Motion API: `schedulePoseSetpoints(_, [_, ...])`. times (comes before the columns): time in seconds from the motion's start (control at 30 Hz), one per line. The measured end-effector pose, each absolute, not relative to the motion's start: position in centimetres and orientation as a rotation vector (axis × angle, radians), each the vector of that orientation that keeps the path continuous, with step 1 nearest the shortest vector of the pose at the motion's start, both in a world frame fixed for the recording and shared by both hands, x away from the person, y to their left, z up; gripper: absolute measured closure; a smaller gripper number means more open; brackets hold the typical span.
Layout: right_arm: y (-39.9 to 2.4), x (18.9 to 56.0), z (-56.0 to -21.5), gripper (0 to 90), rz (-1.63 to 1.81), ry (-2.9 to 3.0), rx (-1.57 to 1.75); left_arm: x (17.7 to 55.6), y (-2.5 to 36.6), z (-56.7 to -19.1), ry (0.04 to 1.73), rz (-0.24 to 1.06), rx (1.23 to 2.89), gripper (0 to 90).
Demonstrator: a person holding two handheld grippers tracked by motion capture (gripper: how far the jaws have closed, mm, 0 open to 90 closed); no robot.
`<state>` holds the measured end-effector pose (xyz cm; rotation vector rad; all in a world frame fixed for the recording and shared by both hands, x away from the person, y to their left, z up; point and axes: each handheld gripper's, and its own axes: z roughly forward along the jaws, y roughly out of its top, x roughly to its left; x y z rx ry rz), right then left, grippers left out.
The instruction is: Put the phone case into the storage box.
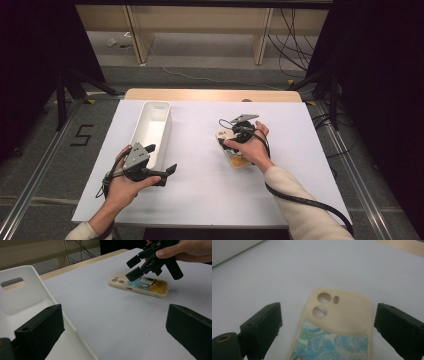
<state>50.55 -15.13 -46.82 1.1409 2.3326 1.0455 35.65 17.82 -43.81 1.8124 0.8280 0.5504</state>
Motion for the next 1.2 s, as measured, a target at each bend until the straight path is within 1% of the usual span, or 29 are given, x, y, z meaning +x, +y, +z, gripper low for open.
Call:
schedulePoseSetpoints(0.5, [-14.0,52.3,-47.3,8.7,1.002,2.354,1.172,35.6,17.8,-43.8,0.823,0.551,1.813,0.9])
schedulePoseSetpoints(1.2, [-13.6,53.3,-48.1,8.9,0.926,2.387,1.212,35.6,17.9,-43.8,0.822,0.548,1.814,0.9])
